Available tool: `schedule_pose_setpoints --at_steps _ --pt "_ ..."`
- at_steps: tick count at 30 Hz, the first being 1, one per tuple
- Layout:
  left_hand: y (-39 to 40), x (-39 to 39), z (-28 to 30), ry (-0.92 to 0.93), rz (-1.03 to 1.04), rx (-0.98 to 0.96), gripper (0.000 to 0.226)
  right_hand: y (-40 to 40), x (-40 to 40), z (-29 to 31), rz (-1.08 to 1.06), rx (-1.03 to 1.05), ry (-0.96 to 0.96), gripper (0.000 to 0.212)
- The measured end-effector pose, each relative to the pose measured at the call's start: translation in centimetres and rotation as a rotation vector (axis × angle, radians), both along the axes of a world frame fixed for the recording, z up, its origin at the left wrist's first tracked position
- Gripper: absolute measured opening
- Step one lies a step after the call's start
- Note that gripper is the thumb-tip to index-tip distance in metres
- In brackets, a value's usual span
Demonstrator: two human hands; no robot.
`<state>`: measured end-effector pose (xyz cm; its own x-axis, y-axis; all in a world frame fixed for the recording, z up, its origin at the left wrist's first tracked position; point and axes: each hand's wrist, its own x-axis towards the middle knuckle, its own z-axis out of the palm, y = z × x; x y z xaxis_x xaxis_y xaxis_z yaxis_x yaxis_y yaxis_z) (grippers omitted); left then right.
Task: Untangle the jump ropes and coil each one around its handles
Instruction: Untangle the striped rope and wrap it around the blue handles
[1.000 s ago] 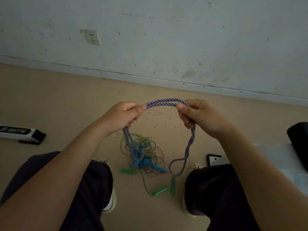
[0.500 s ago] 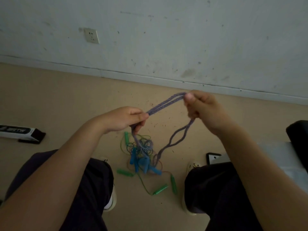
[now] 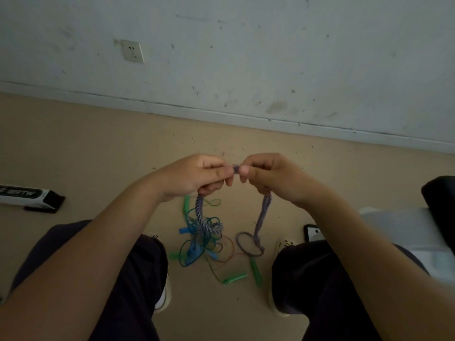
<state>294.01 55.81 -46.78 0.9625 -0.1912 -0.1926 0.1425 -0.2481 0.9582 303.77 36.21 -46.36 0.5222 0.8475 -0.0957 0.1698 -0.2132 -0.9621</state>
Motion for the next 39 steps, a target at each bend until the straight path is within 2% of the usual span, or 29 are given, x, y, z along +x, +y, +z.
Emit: schedule_pose_setpoints --at_steps 2,6,9,12,15,18,21,24,25,27,30,33,35,37,39 --pt "1.4 -0.1 0.1 -0.003 0.02 0.114 0.028 -0.4 0.8 0.1 -0.086 0.063 -0.03 0.026" --pt "3.1 0.0 -0.4 -0.017 0.144 0.322 0.045 -1.6 2.5 0.5 -0.284 0.168 0.006 0.029" --pt "2.6 0.0 -0.6 -0.016 0.219 0.235 0.045 -2.1 2.6 0.9 -0.225 0.108 -0.014 0.031" --pt "0.7 -0.1 -0.8 -0.014 0.155 0.129 0.041 -1.5 1.5 0.8 -0.081 -0.018 -0.046 0.037" --pt "-0.6 0.1 -1.1 -0.025 0.098 0.05 0.042 -0.2 0.0 0.2 0.035 -0.104 -0.01 0.031" --pt "-0.4 0.4 -1.2 -0.056 0.07 0.046 0.033 0.2 -0.1 0.0 0.003 -0.061 0.001 0.027" --pt "0.2 0.6 -2.1 -0.029 0.061 0.237 0.017 -0.4 0.8 0.1 -0.104 0.12 0.054 0.029" --pt "0.7 1.0 -3.2 0.012 0.072 0.44 0.018 -0.8 1.5 0.0 -0.192 0.227 0.153 0.028" --pt "0.7 1.0 -3.1 0.01 0.095 0.435 0.014 -0.9 1.6 0.0 -0.208 0.251 0.186 0.029" --pt "0.7 1.0 -2.3 0.007 0.13 0.289 0.013 -1.1 1.9 0.0 -0.255 0.256 0.229 0.031" --pt "0.4 0.7 -1.9 0.028 0.154 0.094 0.017 -1.5 2.4 0.2 -0.274 0.151 0.121 0.03" --pt "-0.3 0.4 -1.7 0.01 0.18 0.018 0.015 -1.5 1.9 0.4 -0.214 0.044 0.042 0.033" --pt "-0.8 0.3 -1.4 -0.003 0.187 -0.029 0.014 -0.9 0.9 0.2 -0.138 -0.012 0.014 0.025" --pt "-1.2 0.2 -1.3 -0.002 0.156 -0.033 0.013 -0.2 0.0 0.1 -0.06 -0.062 -0.006 0.018" --pt "-1.4 0.1 -1.2 0.028 0.095 -0.023 0.018 0.0 -0.1 0.4 -0.052 -0.1 -0.046 0.02"
